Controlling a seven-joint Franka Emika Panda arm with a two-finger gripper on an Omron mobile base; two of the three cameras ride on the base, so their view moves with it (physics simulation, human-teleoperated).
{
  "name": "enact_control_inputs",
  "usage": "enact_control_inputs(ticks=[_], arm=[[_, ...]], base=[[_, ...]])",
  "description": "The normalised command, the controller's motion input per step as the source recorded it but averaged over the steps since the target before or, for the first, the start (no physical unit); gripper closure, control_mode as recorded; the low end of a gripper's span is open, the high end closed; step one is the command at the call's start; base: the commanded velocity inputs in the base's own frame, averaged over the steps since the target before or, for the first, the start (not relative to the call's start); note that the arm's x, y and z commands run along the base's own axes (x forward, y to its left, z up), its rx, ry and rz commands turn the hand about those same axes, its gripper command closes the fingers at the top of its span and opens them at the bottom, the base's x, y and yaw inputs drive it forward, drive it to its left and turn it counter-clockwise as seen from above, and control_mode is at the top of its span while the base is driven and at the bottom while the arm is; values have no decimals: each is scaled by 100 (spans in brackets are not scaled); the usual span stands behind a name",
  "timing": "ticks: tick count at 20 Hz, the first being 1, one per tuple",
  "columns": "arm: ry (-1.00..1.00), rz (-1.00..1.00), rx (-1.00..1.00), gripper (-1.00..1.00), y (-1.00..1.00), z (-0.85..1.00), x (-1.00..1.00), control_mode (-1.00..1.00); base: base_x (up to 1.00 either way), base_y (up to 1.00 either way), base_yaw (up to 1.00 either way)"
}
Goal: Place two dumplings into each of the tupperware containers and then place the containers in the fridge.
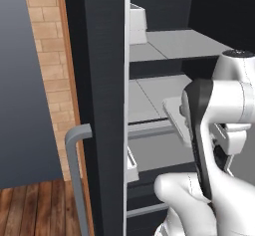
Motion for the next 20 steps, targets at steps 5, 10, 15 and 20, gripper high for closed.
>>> enact_control_inputs(ticks=[5, 10, 15, 20], arm=[[-34, 3, 3, 100, -18, -1, 13, -100], [-21, 1, 2, 100, -4, -1, 44, -100], [-3, 1, 1, 100, -1, -4, 50, -100], [-8, 1, 0, 100, -1, -15, 50, -100]], base=[[0, 0, 0], [0, 0, 0], [0, 0, 0], [0, 0, 0]])
